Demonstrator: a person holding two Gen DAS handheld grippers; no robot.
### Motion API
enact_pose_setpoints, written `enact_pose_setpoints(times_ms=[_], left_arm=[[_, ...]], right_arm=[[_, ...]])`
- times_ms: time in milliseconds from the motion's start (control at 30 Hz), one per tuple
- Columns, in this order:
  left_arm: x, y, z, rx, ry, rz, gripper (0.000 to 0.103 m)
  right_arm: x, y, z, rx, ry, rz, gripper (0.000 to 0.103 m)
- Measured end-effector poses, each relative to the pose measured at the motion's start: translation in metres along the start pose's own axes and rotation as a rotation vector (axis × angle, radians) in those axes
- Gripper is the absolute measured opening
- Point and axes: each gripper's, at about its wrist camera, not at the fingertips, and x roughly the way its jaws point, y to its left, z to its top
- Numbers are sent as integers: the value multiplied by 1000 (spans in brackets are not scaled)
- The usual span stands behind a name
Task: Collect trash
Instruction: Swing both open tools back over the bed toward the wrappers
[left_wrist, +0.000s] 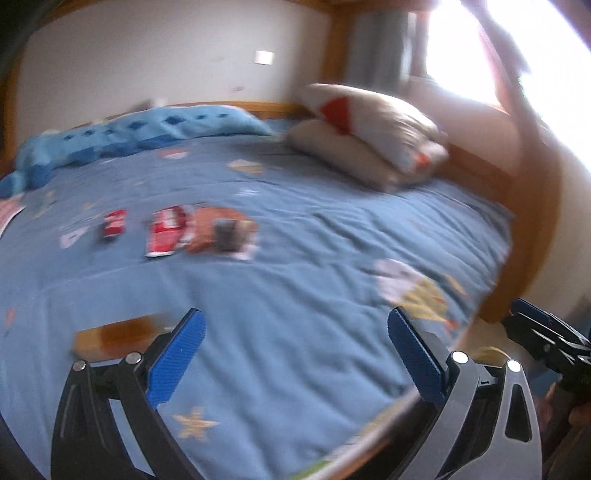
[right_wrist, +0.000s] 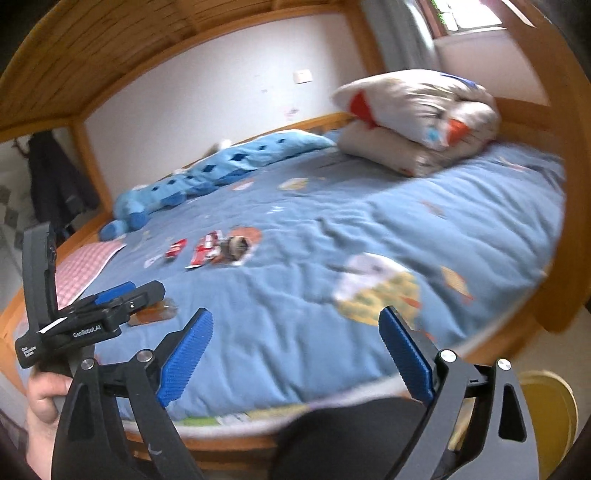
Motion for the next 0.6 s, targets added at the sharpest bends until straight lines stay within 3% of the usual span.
enact_pose_setpoints(times_ms=[267,433,600], left_arm=[[1,68,8,-110,-16,105,99],[9,101,20,-159,-17,152,99],[25,125,34,-168,1,187,99]], right_arm=[[58,54,21,-71,-19,83,95],[104,82,34,-147,-13,58,94],[147,99,49,-124,32,113,94]])
